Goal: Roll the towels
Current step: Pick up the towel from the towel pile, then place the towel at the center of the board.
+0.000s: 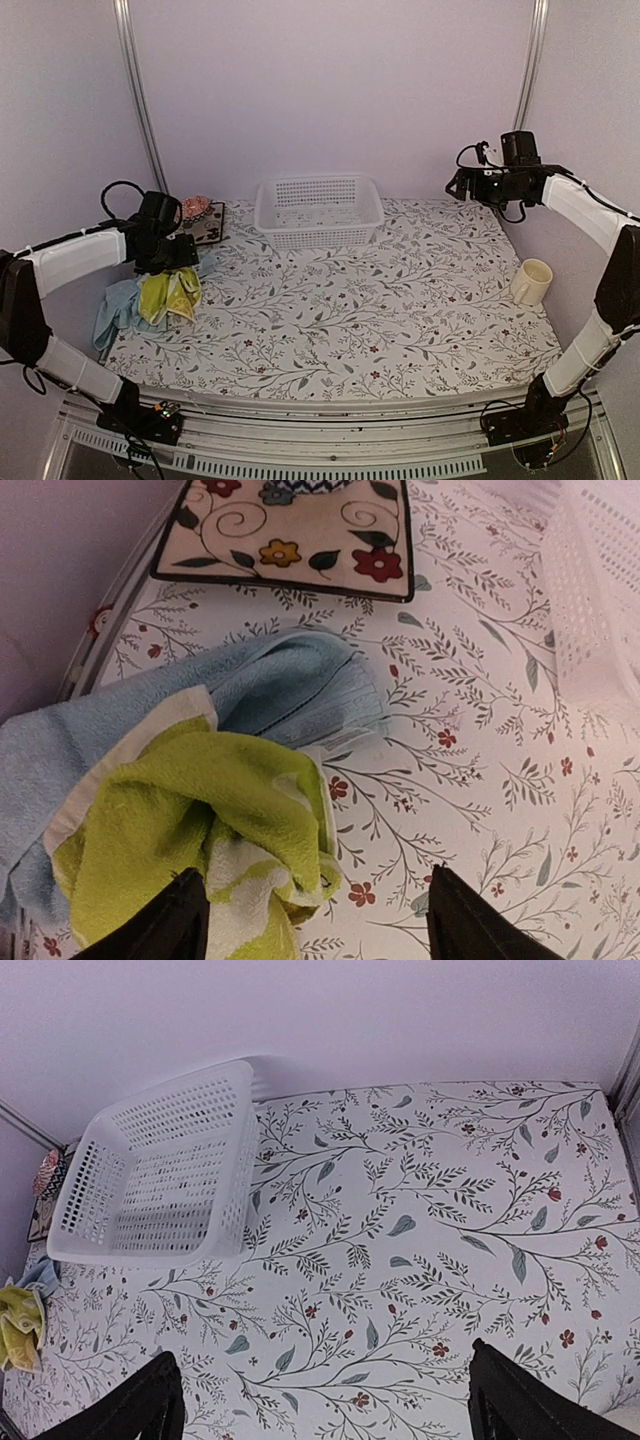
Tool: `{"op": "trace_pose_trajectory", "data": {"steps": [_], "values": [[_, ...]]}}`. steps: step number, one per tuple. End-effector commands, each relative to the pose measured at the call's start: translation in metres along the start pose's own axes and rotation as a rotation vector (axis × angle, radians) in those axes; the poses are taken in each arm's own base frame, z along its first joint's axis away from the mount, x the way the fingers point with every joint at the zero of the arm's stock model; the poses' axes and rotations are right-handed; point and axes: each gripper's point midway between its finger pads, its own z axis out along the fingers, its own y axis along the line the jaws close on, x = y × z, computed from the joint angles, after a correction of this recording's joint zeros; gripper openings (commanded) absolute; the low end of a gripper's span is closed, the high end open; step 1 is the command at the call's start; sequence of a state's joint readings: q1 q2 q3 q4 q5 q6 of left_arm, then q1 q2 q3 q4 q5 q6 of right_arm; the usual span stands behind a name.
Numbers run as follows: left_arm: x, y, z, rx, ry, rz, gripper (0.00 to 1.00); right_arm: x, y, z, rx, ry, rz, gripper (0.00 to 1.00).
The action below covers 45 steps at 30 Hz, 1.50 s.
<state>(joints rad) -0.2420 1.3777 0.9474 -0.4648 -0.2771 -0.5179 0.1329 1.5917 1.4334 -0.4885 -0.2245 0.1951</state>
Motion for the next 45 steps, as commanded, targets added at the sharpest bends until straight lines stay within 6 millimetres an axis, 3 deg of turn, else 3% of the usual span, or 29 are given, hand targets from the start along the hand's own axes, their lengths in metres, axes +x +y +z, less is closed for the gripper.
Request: {"op": "trace_pose_trajectory", "data": {"steps": [1,6,10,17,20,21,24,28,32,36,39,44,45], "values": [[0.032,0.003,0.015,-0.028,0.091,-0.012,0.75,-0.003,0.01,0.005,-0.035,0.011,0.001,0.99],[0.046,0.004,0.025,-0.048,0.143,-0.012,0.75,-0.002,0.013,0.006,-0.038,0.01,-0.005,0.99],[0.055,0.009,0.031,-0.079,0.167,0.002,0.66,0.0,0.012,0.008,-0.036,0.018,-0.006,0.99],[0.058,0.005,0.035,-0.081,0.178,0.025,0.25,-0.001,0.02,0.003,-0.061,0.008,-0.009,0.99],[0.052,-0.009,0.031,-0.034,0.174,0.031,0.01,-0.004,0.027,0.0,-0.087,-0.002,-0.018,0.99],[0.049,-0.016,0.029,-0.013,0.169,0.032,0.0,-0.004,0.031,0.0,-0.099,-0.005,-0.023,0.99],[0.039,-0.048,0.019,0.094,0.167,0.043,0.0,-0.004,0.05,-0.003,-0.159,-0.015,-0.07,0.99],[0.035,-0.117,-0.005,0.326,0.184,0.08,0.0,0.008,0.094,-0.008,-0.3,-0.02,-0.174,1.0],[0.05,-0.186,-0.023,0.546,0.255,0.118,0.0,0.039,0.158,-0.021,-0.494,-0.007,-0.331,1.0],[0.074,-0.249,-0.033,0.739,0.338,0.138,0.0,0.084,0.203,-0.036,-0.637,-0.024,-0.545,1.0],[0.095,-0.287,-0.038,0.844,0.394,0.171,0.0,0.111,0.217,-0.042,-0.684,-0.043,-0.642,0.99],[0.134,-0.332,-0.053,1.023,0.517,0.242,0.0,0.119,0.214,-0.032,-0.654,-0.003,-0.663,0.98],[0.151,-0.336,-0.047,1.029,0.567,0.261,0.0,0.119,0.212,-0.029,-0.639,0.003,-0.658,0.98]]}}
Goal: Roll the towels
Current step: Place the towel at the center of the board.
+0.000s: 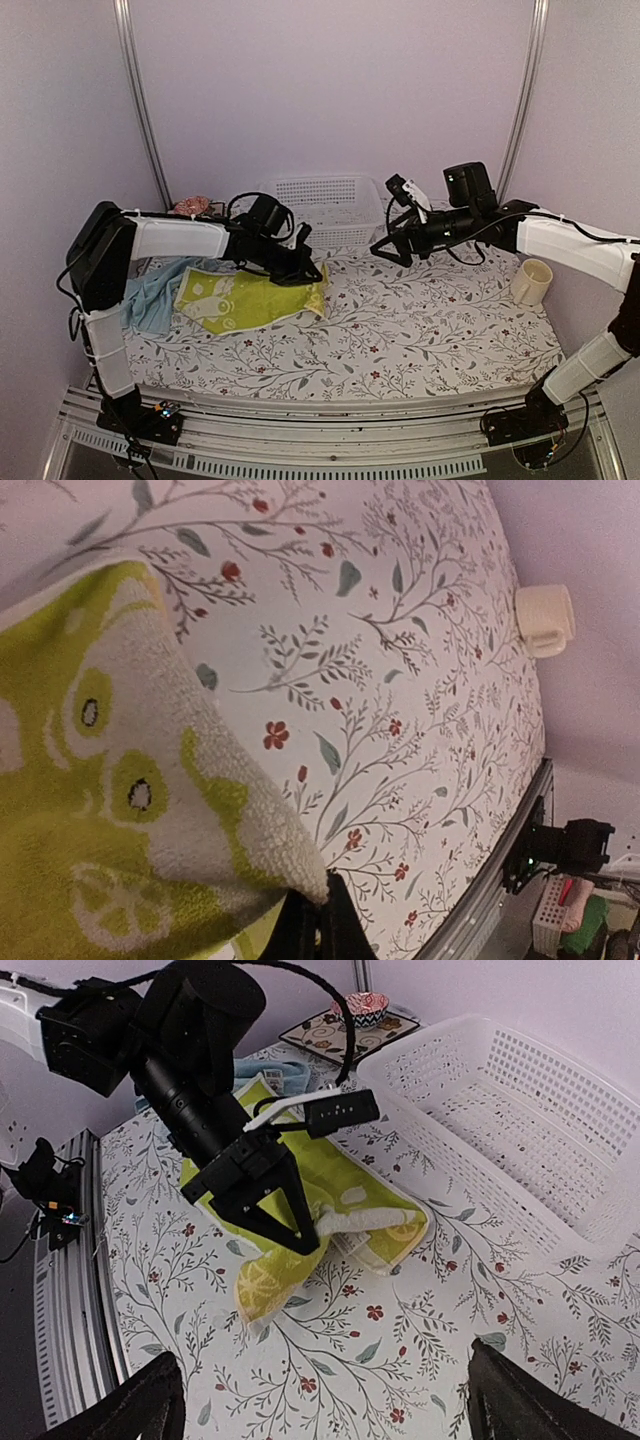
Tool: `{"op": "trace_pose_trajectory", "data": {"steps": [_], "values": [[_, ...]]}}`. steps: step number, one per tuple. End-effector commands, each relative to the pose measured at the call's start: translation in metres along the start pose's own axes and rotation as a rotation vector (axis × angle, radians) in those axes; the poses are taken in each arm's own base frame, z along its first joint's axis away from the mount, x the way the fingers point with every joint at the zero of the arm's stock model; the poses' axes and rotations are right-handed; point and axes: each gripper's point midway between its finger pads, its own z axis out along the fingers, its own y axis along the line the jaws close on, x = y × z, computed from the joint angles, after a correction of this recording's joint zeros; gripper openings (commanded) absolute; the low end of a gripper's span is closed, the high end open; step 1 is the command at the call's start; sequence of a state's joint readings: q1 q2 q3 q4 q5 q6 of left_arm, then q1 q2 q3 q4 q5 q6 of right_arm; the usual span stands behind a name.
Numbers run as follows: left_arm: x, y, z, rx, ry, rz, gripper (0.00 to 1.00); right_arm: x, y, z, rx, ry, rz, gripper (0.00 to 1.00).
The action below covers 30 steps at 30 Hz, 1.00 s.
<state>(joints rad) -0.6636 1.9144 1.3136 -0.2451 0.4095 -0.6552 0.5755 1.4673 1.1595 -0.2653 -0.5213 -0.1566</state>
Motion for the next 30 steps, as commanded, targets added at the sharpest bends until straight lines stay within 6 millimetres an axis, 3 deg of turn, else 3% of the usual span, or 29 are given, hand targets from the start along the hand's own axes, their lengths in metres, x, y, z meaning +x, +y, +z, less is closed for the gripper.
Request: {"op": "trace_pose_trajectory", "data": {"steps": [1,7,8,13,15,18,23,30], "values": [[0.024,-0.051,0.031,0.221,0.138,0.063,0.0,-0.01,-0.012,0.0,0.053,-0.02,-0.06,0.98],[0.048,-0.077,0.054,0.305,0.231,0.158,0.0,0.006,-0.032,0.007,0.141,0.034,0.013,0.99],[0.05,-0.08,0.057,0.317,0.239,0.169,0.04,0.01,-0.035,0.009,0.155,0.046,0.032,1.0],[0.044,-0.094,0.046,0.355,0.218,0.202,0.42,0.026,-0.049,0.016,0.183,0.1,0.112,1.0],[0.035,-0.098,0.029,0.346,0.18,0.232,0.57,0.013,-0.057,0.014,0.18,0.072,0.153,1.0],[0.015,-0.097,-0.005,0.302,0.089,0.274,0.77,0.011,-0.068,0.016,0.174,0.05,0.214,0.99],[-0.009,-0.062,-0.048,0.166,-0.054,0.219,0.93,0.036,-0.083,0.035,0.2,0.14,0.334,0.93],[-0.015,0.036,-0.086,-0.135,-0.169,0.051,0.97,0.08,-0.085,0.06,0.174,0.237,0.499,0.8]]}}
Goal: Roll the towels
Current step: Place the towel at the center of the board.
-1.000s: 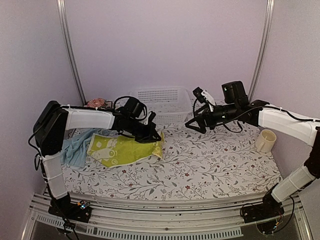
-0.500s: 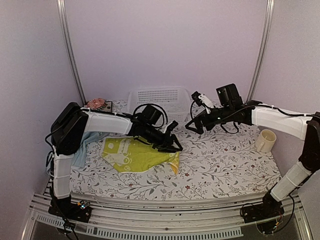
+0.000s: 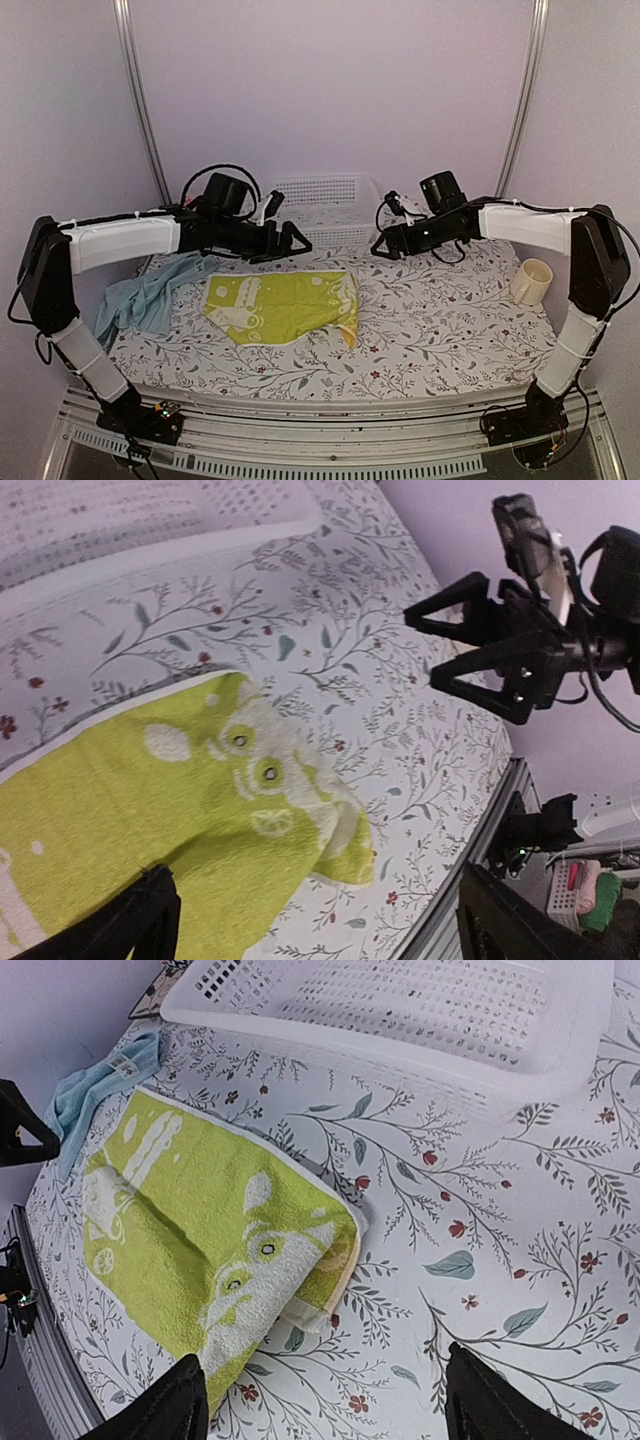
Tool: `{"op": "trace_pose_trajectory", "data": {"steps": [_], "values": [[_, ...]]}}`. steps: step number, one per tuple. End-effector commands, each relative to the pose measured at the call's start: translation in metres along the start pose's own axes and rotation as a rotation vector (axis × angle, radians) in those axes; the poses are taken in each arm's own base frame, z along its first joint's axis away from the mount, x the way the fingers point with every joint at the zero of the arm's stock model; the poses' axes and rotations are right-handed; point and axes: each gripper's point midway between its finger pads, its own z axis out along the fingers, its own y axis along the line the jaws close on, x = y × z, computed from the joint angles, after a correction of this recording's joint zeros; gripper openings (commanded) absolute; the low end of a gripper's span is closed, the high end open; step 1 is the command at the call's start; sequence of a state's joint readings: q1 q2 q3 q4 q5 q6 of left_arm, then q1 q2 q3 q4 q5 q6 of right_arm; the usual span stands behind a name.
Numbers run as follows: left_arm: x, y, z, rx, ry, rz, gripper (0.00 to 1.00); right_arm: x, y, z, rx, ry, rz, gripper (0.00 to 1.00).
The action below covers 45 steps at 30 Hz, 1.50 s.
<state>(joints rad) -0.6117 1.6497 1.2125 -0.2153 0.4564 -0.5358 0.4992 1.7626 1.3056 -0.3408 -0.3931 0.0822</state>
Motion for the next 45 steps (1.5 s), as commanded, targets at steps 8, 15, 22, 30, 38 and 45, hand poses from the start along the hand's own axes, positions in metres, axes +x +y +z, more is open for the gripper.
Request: {"op": "trace_pose_trajectory", "data": {"steps": [8,15,22,30,38,45], "values": [[0.038,0.146,-0.035,-0.493,0.014,-0.187,0.96,0.055,-0.009,0.046,0.02,0.188,0.15,0.78],[0.043,0.173,-0.04,-0.588,0.018,-0.204,0.97,0.074,-0.004,0.068,0.029,0.252,0.16,0.76],[0.048,0.191,-0.049,-0.646,0.031,-0.211,0.97,0.086,-0.002,0.089,0.041,0.296,0.153,0.67],[0.049,0.208,-0.058,-0.681,0.027,-0.231,0.97,0.096,-0.002,0.108,0.074,0.339,0.123,0.63],[0.053,0.219,-0.062,-0.703,0.034,-0.243,0.97,0.107,0.003,0.119,0.076,0.38,0.11,0.49],[0.056,0.225,-0.066,-0.718,0.032,-0.252,0.97,0.117,0.011,0.122,0.079,0.406,0.093,0.39]]}}
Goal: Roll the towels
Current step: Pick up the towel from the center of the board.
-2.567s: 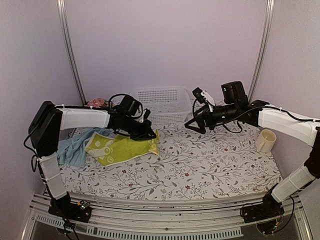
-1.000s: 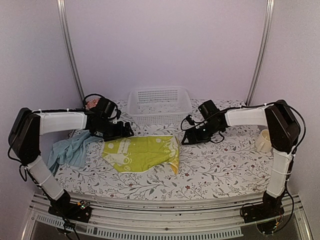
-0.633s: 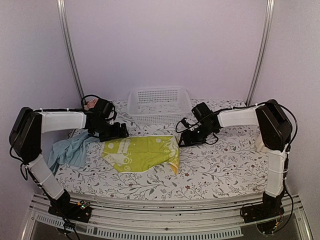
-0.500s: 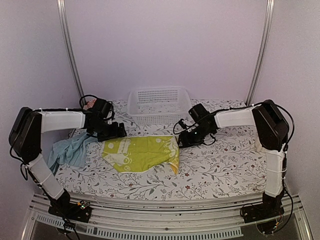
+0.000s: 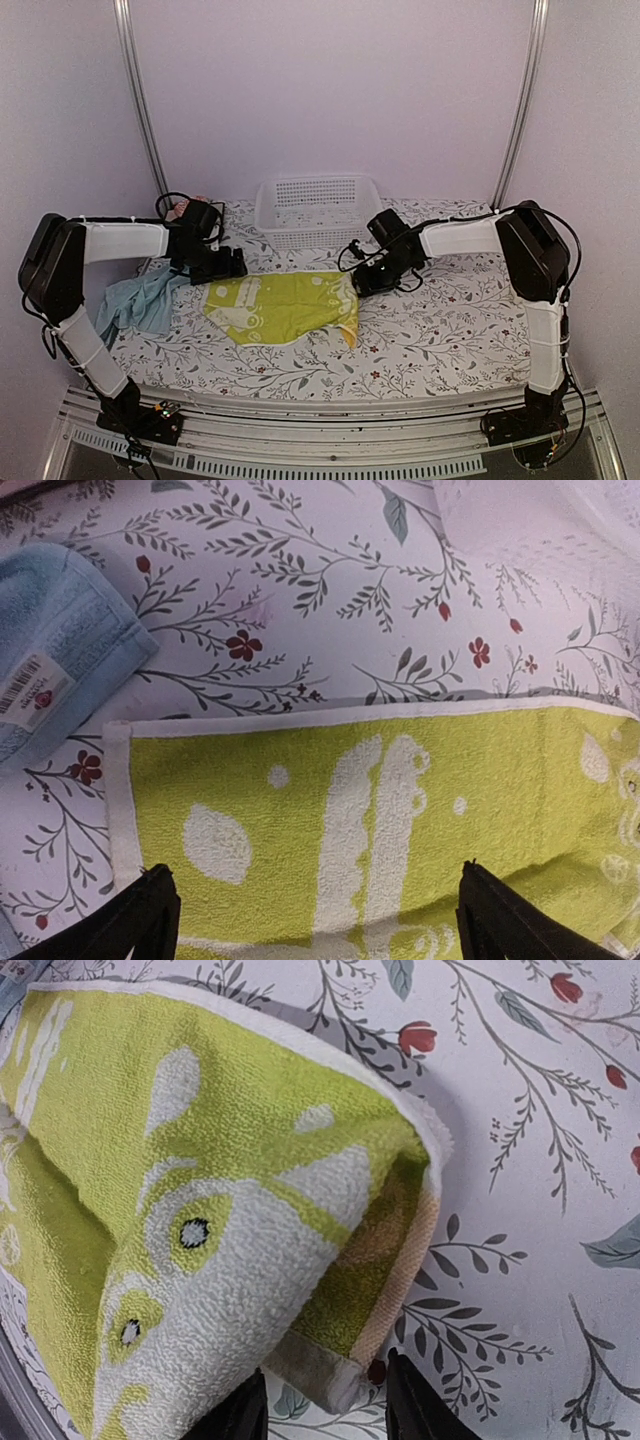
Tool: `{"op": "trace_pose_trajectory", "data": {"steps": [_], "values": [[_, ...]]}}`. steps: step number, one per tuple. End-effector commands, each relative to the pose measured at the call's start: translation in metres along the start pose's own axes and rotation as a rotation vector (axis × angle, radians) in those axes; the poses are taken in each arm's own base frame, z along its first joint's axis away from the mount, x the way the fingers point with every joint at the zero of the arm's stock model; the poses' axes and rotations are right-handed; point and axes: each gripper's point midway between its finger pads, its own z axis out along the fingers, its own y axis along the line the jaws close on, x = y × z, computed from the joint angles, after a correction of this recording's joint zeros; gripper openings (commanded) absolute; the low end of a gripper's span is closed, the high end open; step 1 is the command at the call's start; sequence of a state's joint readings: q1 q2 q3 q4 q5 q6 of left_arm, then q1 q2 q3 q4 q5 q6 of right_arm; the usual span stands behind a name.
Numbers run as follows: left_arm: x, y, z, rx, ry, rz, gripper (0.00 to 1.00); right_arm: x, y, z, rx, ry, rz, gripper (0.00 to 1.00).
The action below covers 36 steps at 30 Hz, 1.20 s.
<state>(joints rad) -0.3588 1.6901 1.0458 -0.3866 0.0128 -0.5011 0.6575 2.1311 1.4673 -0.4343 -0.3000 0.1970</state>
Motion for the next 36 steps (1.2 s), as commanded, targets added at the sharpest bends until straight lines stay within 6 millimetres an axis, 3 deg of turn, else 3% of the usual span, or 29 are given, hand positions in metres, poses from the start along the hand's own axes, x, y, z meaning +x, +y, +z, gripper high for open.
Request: {"op": "trace_pose_trajectory", "data": {"steps": [1,3,7,9,15,22,30,36], "values": [[0.006,0.014,0.005,-0.031,0.017,-0.004,0.97,0.025,-0.002,0.018,0.029,0.085,0.0,0.37],[0.006,0.014,0.004,-0.032,0.014,-0.004,0.97,0.026,-0.002,0.019,0.029,0.091,0.001,0.31],[0.005,0.015,0.0,-0.03,-0.001,-0.009,0.97,0.028,-0.006,0.018,0.049,0.089,0.005,0.09],[0.004,0.015,-0.001,-0.028,-0.006,-0.011,0.97,0.025,-0.011,0.015,0.084,0.077,0.004,0.04],[0.0,0.013,-0.009,-0.013,-0.041,-0.003,0.97,0.009,-0.03,-0.004,0.228,0.013,-0.016,0.02],[-0.013,0.014,-0.015,-0.025,-0.08,0.034,0.97,-0.003,-0.053,-0.051,0.393,-0.035,-0.05,0.02],[-0.029,0.013,0.003,-0.045,-0.073,0.066,0.96,0.011,-0.084,-0.088,0.569,0.01,-0.1,0.02],[-0.042,0.008,0.028,-0.036,-0.048,0.053,0.88,0.026,-0.1,-0.095,0.658,0.069,-0.16,0.02]]}}
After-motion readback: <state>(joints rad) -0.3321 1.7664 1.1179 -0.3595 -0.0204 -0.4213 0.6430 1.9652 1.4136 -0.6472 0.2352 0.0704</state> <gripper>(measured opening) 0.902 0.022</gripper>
